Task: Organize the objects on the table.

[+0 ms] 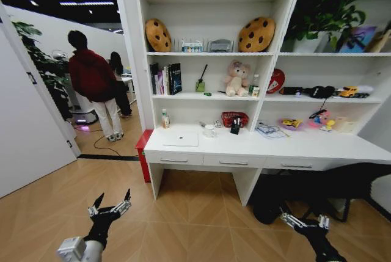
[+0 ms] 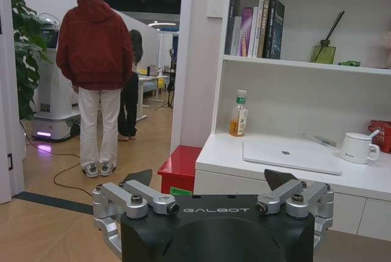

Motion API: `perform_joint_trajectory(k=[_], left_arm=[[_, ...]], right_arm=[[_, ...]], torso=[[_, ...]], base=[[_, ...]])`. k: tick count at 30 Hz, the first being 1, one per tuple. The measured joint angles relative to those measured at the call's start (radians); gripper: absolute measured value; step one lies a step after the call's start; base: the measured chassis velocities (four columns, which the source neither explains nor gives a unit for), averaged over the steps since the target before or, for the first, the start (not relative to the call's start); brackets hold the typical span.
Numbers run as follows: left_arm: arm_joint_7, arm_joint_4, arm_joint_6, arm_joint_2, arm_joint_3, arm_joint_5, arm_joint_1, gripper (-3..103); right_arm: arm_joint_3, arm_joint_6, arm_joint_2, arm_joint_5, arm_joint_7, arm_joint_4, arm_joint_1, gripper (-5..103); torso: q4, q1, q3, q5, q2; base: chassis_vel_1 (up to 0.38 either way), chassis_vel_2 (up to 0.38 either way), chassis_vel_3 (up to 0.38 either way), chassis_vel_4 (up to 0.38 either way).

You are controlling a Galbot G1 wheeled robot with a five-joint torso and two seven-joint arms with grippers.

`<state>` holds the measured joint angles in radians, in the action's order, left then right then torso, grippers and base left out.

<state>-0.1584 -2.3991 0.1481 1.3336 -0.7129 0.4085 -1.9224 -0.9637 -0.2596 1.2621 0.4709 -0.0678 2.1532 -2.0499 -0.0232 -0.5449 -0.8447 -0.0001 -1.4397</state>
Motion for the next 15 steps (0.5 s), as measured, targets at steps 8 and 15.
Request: perform_joint_trajectory(k=[8, 15], left_arm=[[0.000, 0.000, 0.000, 0.000, 0.000, 0.000, 0.000, 100], [0.000, 0.000, 0.000, 0.000, 0.000, 0.000, 0.000, 100]], right_arm=[[0.000, 0.000, 0.000, 0.000, 0.000, 0.000, 0.000, 100], [0.000, 0.000, 0.000, 0.000, 0.000, 0.000, 0.000, 100]], torso=[[0.0000, 0.000, 0.000, 0.0000, 0.000], [0.0000, 0.000, 0.000, 0.0000, 0.000]], base=[[0.000, 0.000, 0.000, 0.000], [0.000, 0.000, 0.000, 0.000]])
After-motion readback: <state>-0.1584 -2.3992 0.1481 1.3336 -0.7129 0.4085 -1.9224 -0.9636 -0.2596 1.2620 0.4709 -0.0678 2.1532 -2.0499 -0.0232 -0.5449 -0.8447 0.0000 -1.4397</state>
